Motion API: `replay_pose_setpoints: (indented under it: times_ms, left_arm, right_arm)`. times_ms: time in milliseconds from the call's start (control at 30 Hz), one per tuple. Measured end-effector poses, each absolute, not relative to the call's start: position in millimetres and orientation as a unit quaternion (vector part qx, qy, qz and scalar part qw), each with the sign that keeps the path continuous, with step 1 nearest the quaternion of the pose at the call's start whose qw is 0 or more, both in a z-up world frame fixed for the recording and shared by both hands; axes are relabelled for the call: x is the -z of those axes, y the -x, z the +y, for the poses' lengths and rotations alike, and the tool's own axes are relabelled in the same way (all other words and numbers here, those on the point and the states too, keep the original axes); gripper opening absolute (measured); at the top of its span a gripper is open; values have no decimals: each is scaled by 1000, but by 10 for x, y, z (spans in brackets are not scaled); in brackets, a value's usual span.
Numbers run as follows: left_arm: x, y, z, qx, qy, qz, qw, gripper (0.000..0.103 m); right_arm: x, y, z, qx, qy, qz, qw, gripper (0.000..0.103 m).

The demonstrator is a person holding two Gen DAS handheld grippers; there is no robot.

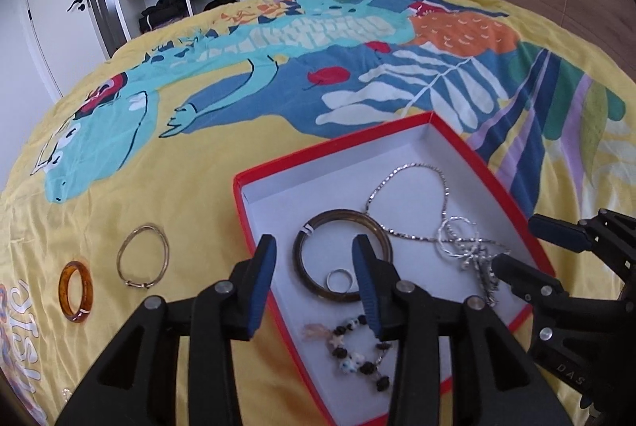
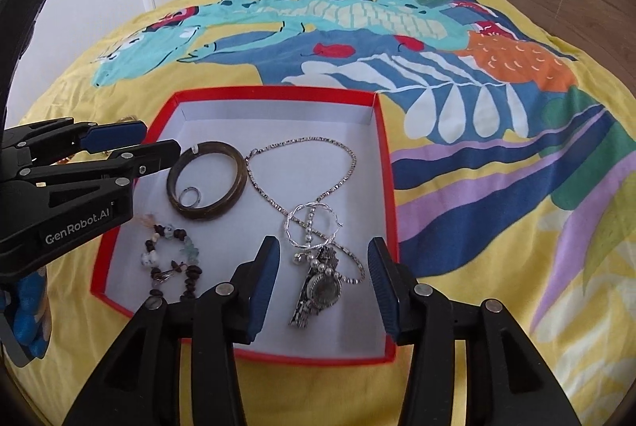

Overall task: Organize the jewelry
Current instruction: 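Open the left tool to drop the brown bangle while the right tool releases the twisted hoop, then move both tools away from the box toward the remaining jewelry on the bedspread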

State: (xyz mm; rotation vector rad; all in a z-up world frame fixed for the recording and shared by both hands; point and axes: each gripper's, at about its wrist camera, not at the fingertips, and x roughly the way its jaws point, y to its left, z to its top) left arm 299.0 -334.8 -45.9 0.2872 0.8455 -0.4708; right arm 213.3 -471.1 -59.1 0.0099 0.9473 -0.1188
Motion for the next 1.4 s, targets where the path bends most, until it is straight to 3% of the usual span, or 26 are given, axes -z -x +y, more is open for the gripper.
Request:
replay_pose_setpoints:
  times_ms: [700,1400]
  left_arm:
    - [-753,-1699,-2092,185,-123,330,918,38]
    - [-1143,-796,-907,106,-115,277,948,38]
  right_arm:
    - [-600,-908,-3824,45,-10,388,921,48]
    - [-1161,-228,-2707,-20,0,335,942,49]
